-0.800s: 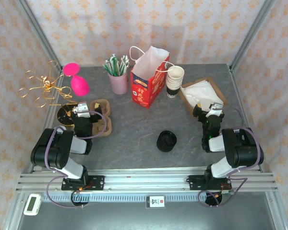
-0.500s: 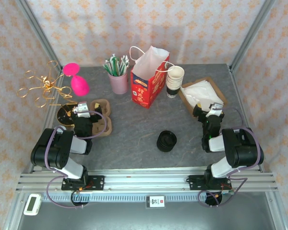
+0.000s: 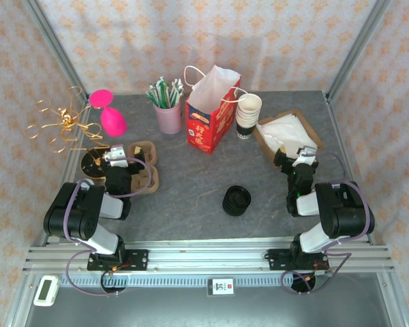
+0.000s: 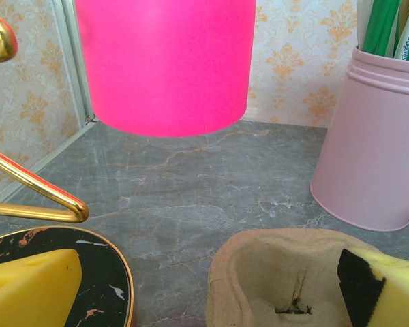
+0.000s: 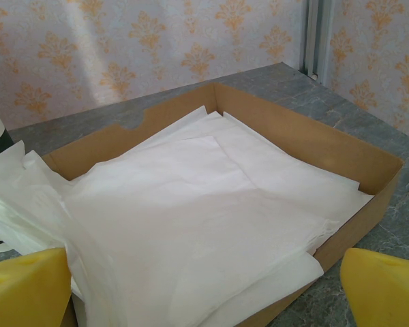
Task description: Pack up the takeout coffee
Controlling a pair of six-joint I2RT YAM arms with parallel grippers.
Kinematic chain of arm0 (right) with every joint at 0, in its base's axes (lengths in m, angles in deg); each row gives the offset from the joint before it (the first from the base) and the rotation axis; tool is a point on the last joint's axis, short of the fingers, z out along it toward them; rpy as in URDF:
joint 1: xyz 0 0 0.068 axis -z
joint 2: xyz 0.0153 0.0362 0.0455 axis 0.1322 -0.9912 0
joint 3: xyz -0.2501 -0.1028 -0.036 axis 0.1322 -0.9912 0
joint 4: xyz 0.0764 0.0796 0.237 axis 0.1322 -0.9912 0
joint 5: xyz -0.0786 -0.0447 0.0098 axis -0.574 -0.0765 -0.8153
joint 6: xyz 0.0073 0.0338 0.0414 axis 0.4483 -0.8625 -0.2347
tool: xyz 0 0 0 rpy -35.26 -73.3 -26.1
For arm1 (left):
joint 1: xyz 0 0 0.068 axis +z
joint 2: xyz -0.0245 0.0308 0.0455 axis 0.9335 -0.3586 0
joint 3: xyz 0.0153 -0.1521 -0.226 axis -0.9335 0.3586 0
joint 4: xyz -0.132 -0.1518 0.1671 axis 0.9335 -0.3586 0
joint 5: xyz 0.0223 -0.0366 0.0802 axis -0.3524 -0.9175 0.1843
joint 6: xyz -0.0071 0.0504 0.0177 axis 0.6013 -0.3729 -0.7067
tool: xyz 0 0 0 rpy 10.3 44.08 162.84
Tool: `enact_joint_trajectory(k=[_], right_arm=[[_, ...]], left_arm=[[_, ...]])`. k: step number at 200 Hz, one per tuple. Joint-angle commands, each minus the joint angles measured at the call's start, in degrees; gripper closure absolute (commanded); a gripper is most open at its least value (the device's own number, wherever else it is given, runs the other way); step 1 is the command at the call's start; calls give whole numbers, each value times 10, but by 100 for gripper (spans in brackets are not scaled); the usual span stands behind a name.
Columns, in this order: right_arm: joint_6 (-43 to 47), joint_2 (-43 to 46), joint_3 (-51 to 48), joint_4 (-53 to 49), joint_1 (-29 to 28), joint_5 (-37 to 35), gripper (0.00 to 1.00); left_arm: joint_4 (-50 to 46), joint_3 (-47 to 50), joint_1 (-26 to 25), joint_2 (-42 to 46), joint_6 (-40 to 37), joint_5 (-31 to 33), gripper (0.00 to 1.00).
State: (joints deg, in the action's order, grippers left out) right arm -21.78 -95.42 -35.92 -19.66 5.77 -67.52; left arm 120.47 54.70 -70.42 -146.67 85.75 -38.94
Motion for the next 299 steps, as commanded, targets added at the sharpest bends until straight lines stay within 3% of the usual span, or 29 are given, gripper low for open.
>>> enact_joint_trajectory(k=[1, 67, 137, 171, 207, 234, 270, 299], right_arm=[[5, 5, 6, 23, -1, 0, 1], [-1, 11, 4, 23, -1, -8, 0], [-19, 152, 34, -152, 0, -42, 0], [-69, 244, 73, -286, 2, -41, 0], [-271, 296, 155, -525, 4, -105, 0], [-279, 308, 190, -592, 8, -39, 0], [-267, 303, 241, -684, 8, 4, 0], [-255, 281, 287, -756, 6, 41, 0]], left_arm=[[12, -9, 5, -2, -1, -6, 0], [18, 0, 5, 11, -4, -12, 0], [-132, -21, 5, 149, -3, -39, 0], [-197, -45, 5, 215, 65, -46, 0], [-238, -72, 6, 253, 199, -63, 1], [-303, -71, 6, 280, 325, -3, 0], [-358, -78, 5, 304, 360, -116, 1], [-399, -81, -15, 320, 383, -147, 1]])
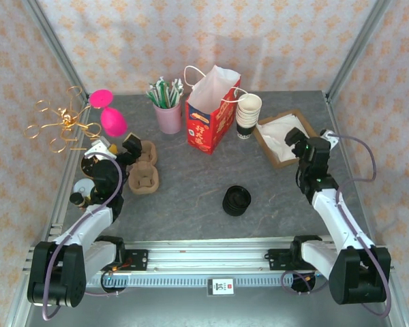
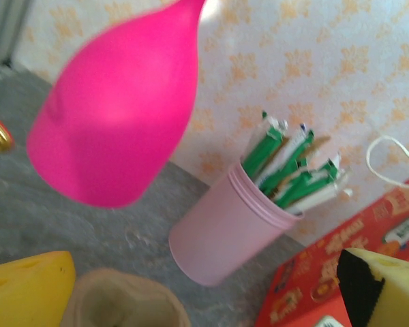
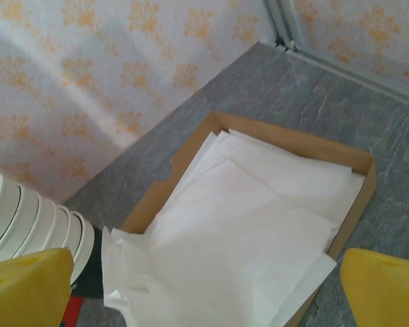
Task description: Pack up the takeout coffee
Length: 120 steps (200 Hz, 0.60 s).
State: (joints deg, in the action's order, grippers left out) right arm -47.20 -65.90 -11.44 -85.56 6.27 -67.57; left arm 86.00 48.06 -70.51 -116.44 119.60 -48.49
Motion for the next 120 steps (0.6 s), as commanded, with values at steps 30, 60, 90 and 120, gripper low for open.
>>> enact_joint_trajectory(k=[30, 60, 90, 120], right_arm=[[1, -53, 111, -163, -5, 85, 0], [-2, -117, 206, -227, -25, 92, 0], [-2, -193, 297, -248, -53, 91, 7], [-3, -294, 415, -274, -74, 70, 18]], left_arm=[[-121, -44, -89, 18, 37, -33, 1], [-152, -76, -145, 3, 49, -32, 1], [-217, -137, -195, -24, 36, -6, 1], [-241, -180, -239, -56, 32, 18, 1]])
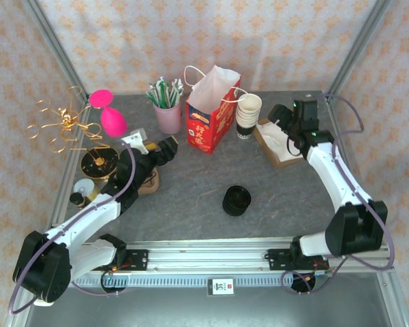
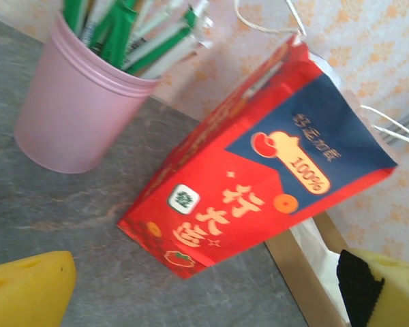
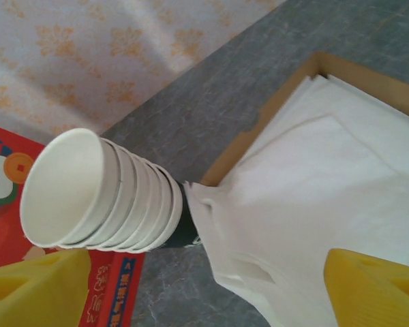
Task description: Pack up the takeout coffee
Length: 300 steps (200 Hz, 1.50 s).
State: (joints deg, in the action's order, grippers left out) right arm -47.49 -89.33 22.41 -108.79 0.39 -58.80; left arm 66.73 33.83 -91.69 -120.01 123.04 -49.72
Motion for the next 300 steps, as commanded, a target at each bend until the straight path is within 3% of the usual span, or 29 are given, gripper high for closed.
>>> enact_joint_trajectory(k=[1, 42, 109, 169, 228, 300], right_arm=[[0, -63, 81, -43, -16, -19, 18], [11, -185, 230, -82, -49, -57, 32], [50, -321, 395, -157, -84, -99, 53], [64, -350, 432, -176, -84, -108, 65], [64, -377, 454, -205, -83, -117, 66], [71, -379, 458, -214, -84, -123, 76]], left_arm=[[-49, -39, -28, -22, -3, 32, 1], [-78, -98, -68, -74, -13, 48, 1], [-137, -133, -70, -91, -33, 92, 1], [-147, -130, -70, -88, -37, 103, 1], [-164, -138, -70, -91, -37, 106, 1], [-175, -140, -70, -84, -52, 113, 1]])
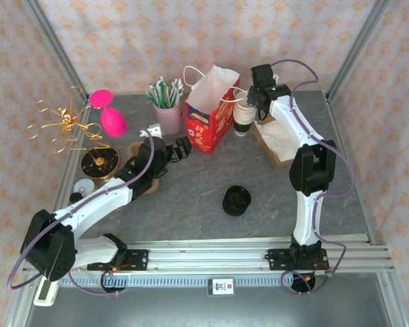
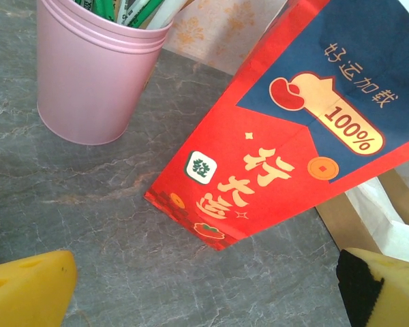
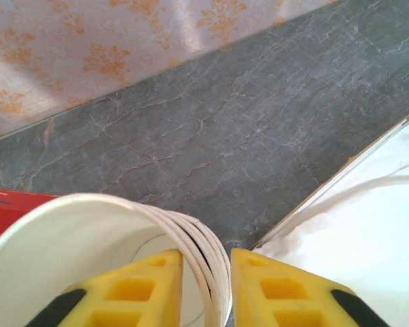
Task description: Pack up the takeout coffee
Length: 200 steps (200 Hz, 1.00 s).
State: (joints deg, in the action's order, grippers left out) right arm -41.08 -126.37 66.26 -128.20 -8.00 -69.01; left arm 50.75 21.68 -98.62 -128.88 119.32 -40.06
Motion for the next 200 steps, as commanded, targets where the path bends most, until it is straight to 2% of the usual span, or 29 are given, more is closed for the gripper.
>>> enact_joint_trajectory(k=[1, 71, 86, 150, 200], right_arm=[[7, -8, 20, -20, 0, -20, 77], [7, -5, 42, -22, 0, -9, 89], [9, -3, 51, -30, 0, -16, 95], [3, 30, 18, -31, 14, -3, 100], [-6, 46, 51, -36, 18, 7, 100]], left_arm=[[-16, -19, -1, 5, -15, 17, 1], [-20, -20, -1, 9, -18, 21, 1], [-25, -24, -1, 10, -16, 21, 1], [-36, -26, -1, 21, -9, 16, 1], [-51, -37, -1, 29, -7, 7, 1]])
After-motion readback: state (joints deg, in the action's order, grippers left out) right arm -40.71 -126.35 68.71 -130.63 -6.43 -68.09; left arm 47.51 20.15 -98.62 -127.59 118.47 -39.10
